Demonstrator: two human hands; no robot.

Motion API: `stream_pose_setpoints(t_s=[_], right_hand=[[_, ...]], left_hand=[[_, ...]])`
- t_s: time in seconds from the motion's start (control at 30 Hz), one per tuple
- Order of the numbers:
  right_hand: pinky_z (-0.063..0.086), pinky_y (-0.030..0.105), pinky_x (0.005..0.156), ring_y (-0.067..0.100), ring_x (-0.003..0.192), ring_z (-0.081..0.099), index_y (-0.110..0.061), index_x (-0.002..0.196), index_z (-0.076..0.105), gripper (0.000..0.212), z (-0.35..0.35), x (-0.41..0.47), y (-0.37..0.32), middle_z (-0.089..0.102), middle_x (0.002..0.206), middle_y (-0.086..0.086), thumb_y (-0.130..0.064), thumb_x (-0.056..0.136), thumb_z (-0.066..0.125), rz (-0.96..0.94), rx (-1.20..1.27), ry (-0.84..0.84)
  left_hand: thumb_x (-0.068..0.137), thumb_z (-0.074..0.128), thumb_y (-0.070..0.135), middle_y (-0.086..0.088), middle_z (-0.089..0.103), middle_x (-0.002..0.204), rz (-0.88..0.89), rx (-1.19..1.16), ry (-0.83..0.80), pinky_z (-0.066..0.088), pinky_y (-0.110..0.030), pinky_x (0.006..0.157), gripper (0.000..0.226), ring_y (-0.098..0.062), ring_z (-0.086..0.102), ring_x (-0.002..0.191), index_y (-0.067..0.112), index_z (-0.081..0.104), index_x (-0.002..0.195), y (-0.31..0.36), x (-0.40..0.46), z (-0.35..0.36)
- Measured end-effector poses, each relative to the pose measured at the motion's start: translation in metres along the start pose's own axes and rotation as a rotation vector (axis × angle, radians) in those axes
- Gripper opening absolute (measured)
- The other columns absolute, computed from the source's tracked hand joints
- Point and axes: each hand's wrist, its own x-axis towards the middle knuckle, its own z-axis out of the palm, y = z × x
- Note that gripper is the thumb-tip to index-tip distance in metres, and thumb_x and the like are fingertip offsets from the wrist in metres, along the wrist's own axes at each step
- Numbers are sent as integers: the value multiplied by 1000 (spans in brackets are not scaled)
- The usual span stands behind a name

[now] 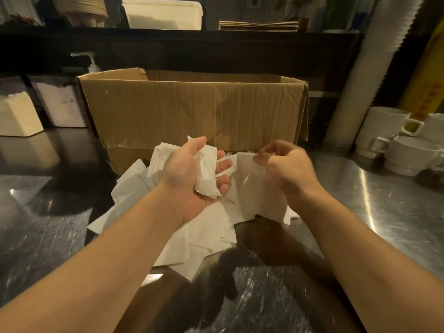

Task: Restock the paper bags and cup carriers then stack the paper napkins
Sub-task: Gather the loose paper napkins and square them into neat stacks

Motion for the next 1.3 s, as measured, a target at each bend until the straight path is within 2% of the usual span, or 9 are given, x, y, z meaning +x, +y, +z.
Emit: stream_pose_setpoints(t_s=[0.17,0.33,0.47,0.63,0.8,0.93,1.07,1.17,1.3], right_hand=[[61,40,84,27,100,65,-18,99,71,8,-12,4,-10,68,109,5,-12,96,66,117,302,64],[56,29,73,19,99,62,-30,93,71,7,-10,8,9,65,104,-5,-26,90,77,21,-143,48],[53,50,100,28,122,56,-32,89,71,9,-10,7,11,53,139,4,-32,86,80,-92,-322,123],[61,33,75,13,83,62,-19,88,67,5,-11,-3,-10,65,87,-4,-17,92,67,-315,-70,238],[56,29,71,17,84,60,-17,80,62,14,-11,-8,-24,63,81,-3,-11,92,60,-196,214,130],[59,36,72,26,97,60,-19,78,61,6,-21,-11,-32,59,104,7,-24,77,62,96,615,-266],[61,33,70,22,92,70,-14,90,58,15,-25,-15,-33,66,99,7,-26,83,61,103,646,-567],[58,32,74,21,90,67,-14,94,61,20,-15,-19,-33,65,97,6,-27,80,66,38,516,-522],[52,24,64,20,89,61,-18,84,64,9,3,-25,-27,67,92,0,-17,90,71,-23,410,-348]], left_hand=[[100,52,49,-11,72,92,9,-2,1,49,-34,66,46,-23,60,66,9,70,114,0,-1,1],[99,53,51,-11,75,95,8,26,30,52,-34,68,49,-23,61,72,8,72,117,0,1,-1],[99,53,50,-10,75,95,7,29,29,51,-34,69,49,-24,62,73,8,71,116,-1,1,-1],[97,57,46,-11,70,91,7,8,-12,48,-33,65,42,-22,59,65,9,68,113,-1,2,-1],[84,67,34,-9,67,89,29,-27,-71,46,-31,65,34,-20,55,65,10,63,109,1,3,-1],[89,62,24,-8,67,87,64,-81,-74,46,-31,69,24,-22,58,76,9,64,108,-1,4,-1],[91,58,29,-12,65,109,14,-78,-131,49,-41,83,42,-31,59,102,7,65,126,-2,7,-3],[94,53,35,-12,69,109,-38,-31,-241,51,-42,87,44,-30,65,96,8,68,124,-3,4,-2],[97,51,46,-16,70,105,-86,7,-355,46,-56,105,45,-36,67,93,11,72,115,-8,6,-4]])
